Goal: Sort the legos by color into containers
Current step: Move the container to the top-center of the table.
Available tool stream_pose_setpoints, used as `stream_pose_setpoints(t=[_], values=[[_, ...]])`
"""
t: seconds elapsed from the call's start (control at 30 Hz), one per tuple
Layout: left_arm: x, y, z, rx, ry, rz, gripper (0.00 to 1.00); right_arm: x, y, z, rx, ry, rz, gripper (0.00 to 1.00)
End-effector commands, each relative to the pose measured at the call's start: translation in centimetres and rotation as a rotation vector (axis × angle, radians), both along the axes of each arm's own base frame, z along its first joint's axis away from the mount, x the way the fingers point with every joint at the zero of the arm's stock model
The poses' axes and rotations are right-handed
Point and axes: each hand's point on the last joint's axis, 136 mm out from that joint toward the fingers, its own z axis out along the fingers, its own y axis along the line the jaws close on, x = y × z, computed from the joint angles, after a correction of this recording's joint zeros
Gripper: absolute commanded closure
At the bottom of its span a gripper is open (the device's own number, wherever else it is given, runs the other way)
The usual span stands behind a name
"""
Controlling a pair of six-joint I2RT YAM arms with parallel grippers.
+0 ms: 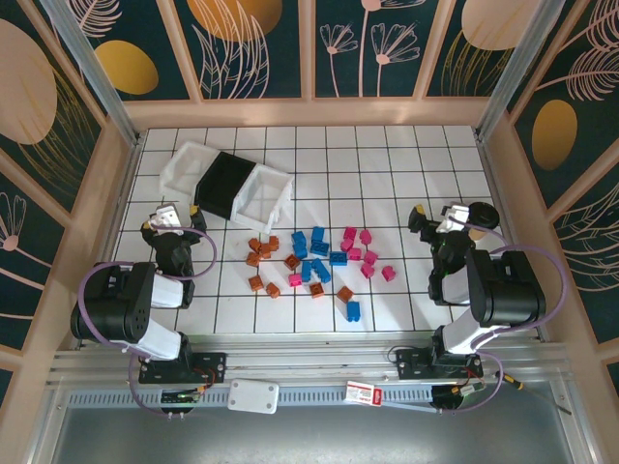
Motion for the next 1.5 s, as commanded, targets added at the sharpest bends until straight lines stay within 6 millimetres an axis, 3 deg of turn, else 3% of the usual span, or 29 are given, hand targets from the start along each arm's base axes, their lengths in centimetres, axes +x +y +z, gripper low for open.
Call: stream_pose_setpoints(t=[0.0, 0.1, 0.23, 0.33, 0.4, 0.47, 0.5, 0.57, 0.67, 0.73, 0.83, 0.9, 1.0, 1.1, 1.27, 1.37, 1.47], values=[[0.6, -0.7, 2.4, -0.01, -0.047, -0.036, 0.01, 0.0, 0.0, 1.7, 0.0, -0.046, 0.0, 0.01], [1.8, -1.1, 4.1, -0.011, 0.013, -0.054, 0.01, -0.2, -0.4, 2.5, -0.001, -0.03, -0.046, 0.01], [1.3, -1.3, 7.0, -0.105, -0.083, -0.061, 0.01, 0.4, -1.7, 2.2, 0.047, 0.05, -0.162, 0.01], [0.2, -1.3, 10.0, -0.19, -0.217, -0.068, 0.01, -0.3, -3.8, 2.5, 0.028, 0.087, -0.386, 0.01], [-0.9, 0.3, 11.9, -0.345, -0.34, 0.026, 0.01, -1.2, -5.6, 2.8, 0.077, 0.08, -0.567, 0.01], [-1.8, 1.7, 12.4, -0.544, -0.414, 0.11, 0.01, 0.0, -4.2, 3.5, 0.087, 0.097, -0.471, 0.01], [-2.3, 2.5, 11.5, -0.673, -0.413, 0.187, 0.01, 0.9, -2.2, 3.8, 0.104, 0.112, -0.34, 0.01], [-3.6, 4.0, 10.4, -0.85, -0.434, 0.327, 0.01, 1.3, -0.1, 4.6, 0.211, 0.104, -0.193, 0.01], [-2.8, 1.2, 13.4, -0.75, -0.453, 0.086, 0.01, 1.0, 0.5, 5.2, 0.37, 0.062, -0.139, 0.01], [-1.6, 0.4, 13.7, -0.74, -0.374, 0.058, 0.01, 1.2, 1.1, 5.6, 0.323, 0.073, -0.103, 0.01], [0.6, -0.9, 13.5, -0.704, -0.223, 0.027, 0.01, 0.8, -1.4, 5.1, 0.196, 0.099, -0.38, 0.01], [1.6, -2.2, 13.3, -0.704, -0.176, -0.039, 0.01, 0.2, -3.3, 3.2, 0.309, 0.153, -0.538, 0.01], [3.6, -4.9, 13.8, -0.661, -0.087, -0.184, 0.01, 1.4, -2.2, 1.5, 0.432, 0.226, -0.404, 0.01], [6.3, -7.7, 12.4, -0.523, 0.12, -0.228, 0.04, 1.7, 0.2, 1.2, 0.445, 0.229, -0.26, 0.01], [9.2, -14.7, 8.6, -0.288, 0.38, -0.341, 0.09, 2.7, 4.1, 0.9, 0.36, 0.337, -0.074, 0.01], [10.7, -16.6, 6.0, -0.261, 0.49, -0.399, 0.11, 2.9, 6.0, 0.3, 0.354, 0.397, 0.015, 0.01], [12.2, -17.0, 3.7, -0.206, 0.581, -0.397, 0.15, 2.9, 6.8, 0.1, 0.326, 0.423, 0.04, 0.01]])
